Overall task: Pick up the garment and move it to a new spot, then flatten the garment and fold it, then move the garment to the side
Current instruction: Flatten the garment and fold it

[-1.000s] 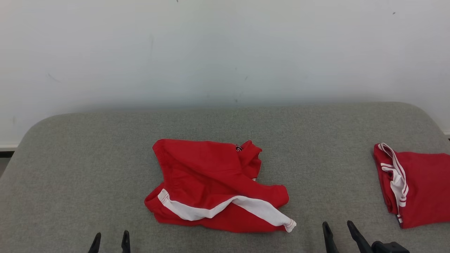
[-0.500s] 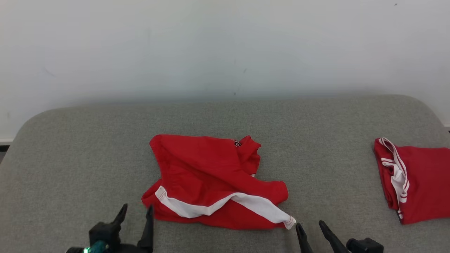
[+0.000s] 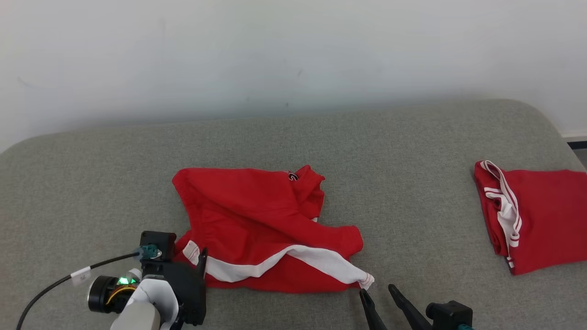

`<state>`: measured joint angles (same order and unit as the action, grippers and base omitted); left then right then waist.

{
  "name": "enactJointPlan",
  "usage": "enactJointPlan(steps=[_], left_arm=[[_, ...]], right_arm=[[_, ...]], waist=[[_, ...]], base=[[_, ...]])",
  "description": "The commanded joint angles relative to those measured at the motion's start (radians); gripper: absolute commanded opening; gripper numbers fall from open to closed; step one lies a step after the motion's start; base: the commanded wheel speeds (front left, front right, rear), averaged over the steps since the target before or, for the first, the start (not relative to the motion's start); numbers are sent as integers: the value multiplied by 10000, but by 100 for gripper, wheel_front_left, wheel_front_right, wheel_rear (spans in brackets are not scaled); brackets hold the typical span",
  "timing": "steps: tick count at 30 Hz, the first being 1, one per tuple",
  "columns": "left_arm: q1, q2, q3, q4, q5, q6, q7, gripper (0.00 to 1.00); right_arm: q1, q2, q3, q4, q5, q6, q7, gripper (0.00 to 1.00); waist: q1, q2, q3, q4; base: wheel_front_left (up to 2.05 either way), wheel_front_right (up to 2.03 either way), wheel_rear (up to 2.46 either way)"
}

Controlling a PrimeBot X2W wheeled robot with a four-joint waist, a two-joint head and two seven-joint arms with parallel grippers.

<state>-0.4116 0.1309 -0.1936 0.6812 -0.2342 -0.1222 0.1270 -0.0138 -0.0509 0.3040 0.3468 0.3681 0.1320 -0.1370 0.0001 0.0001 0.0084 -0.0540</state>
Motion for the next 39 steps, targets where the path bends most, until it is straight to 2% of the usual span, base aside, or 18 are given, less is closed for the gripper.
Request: enactJointPlan(steps=[1,8,10,11,12,13,15,22,30,35,36,37,38,39], left_arm=[[-150,23,-41,83,77,56,121,100],[-537,186,-278,322,130,37,449,98],[-623,222,-416,351,100,-2,589,77],[-650,243,-488,360,81,9,665,49],[-665,255,-535,373,44,3,736,34],[-660,279,-594,387,26,-14,763,15],[-707,332,-736,373,-1,-42,825,0],[-874,404,-1025,410,-126,-78,805,0],[-977,336,-1152,468,-214,-24,666,0],[-962,284,-1192,486,-278,20,593,0],[-942,286,-1201,487,-294,53,572,0],[-942,286,-1201,487,-294,53,572,0],[-934,286,-1205,489,-310,69,558,0],[-924,290,-1201,483,-331,69,525,0]], right_arm=[[-138,3,65,66,121,-26,-60,100],[-544,3,358,563,338,-26,-342,100],[-639,5,390,676,342,-26,-414,100],[-677,5,398,726,334,-26,-421,100],[-705,5,423,765,310,-26,-446,100],[-721,5,454,796,291,-26,-457,100],[-816,5,542,863,261,-26,-459,100],[-1084,2,662,1044,495,-26,-290,100],[-1092,4,745,1069,1785,-26,-393,100],[-1195,4,866,1091,1972,-26,-549,100],[-1219,3,909,1093,2049,-26,-609,32],[-1219,3,909,1093,2049,-26,-609,32],[-1227,3,928,1095,2072,-26,-646,0],[-1232,3,952,1104,2111,-26,-661,0]], waist=[[-1,-1,135,-112],[-1,-1,305,-120],[-1,-1,331,-99],[-1,-1,346,-88],[-1,-1,365,-78],[-1,-1,384,-69],[-1,-1,448,-61],[-1,-1,616,30],[-1,-1,650,152],[-1,-1,620,172],[-1,-1,604,161],[-1,-1,604,161],[-1,-1,598,156],[-1,-1,586,149]], base=[[0,0,0],[0,0,0],[0,0,0],[0,0,0],[0,0,0],[0,0,0],[0,0,0],[0,0,0],[0,0,0],[0,0,0],[0,0,0],[0,0,0],[0,0,0],[0,0,0]])
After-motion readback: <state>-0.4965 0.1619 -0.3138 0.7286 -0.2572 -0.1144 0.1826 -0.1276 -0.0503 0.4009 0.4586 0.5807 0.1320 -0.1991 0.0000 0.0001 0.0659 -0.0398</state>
